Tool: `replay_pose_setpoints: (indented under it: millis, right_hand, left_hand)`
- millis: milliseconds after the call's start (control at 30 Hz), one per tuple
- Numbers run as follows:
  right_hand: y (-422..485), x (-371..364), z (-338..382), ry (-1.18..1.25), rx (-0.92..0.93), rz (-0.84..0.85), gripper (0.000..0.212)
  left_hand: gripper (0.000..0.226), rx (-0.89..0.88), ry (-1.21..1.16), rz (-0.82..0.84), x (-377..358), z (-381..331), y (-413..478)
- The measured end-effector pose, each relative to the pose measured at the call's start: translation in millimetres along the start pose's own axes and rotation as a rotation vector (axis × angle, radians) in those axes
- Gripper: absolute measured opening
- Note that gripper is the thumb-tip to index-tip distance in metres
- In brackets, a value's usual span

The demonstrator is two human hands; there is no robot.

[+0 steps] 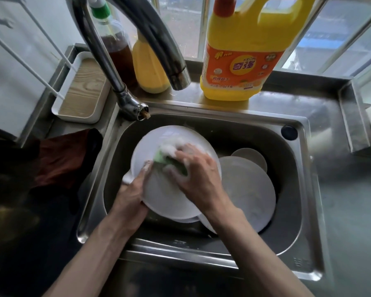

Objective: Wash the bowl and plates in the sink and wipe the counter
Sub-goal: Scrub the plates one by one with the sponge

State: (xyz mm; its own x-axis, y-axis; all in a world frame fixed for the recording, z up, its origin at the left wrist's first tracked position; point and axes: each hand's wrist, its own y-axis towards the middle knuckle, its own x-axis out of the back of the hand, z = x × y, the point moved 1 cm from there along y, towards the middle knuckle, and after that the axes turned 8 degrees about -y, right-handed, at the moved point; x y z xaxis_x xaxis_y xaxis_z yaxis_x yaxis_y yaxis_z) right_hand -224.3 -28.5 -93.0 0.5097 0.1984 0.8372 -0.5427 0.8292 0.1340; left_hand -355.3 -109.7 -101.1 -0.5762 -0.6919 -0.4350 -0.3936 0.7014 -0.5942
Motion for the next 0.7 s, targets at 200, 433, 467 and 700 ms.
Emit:
replay_pose_setpoints:
  millis: [200, 433, 467, 700]
  right_hand:
    - [-4.2, 9.3, -26.0, -0.108, -0.141, -0.059, 0.026]
    - [-22.9, -2.9, -3.6, 0.07, 0.075, 0.07, 0.02]
    - [-17.0, -3.9, -1.0, 0.065, 0.079, 0.062, 0.017]
    - [4.8, 3.0, -15.1, -0.085, -0.103, -0.074, 0.017]
  left_hand:
    - [0.022, 0.015, -0.055, -0.102, -1.6, -11.1, 4.9]
    - [0.034, 0.061, -0.06, -0.049, -0.3, -8.1, 3.3]
    - [0.034, 0.058, -0.05, -0.024, -0.8, -6.0, 2.0]
    - [0.036, -0.01, 0.043, -0.043, -3.3, -4.8, -0.4]
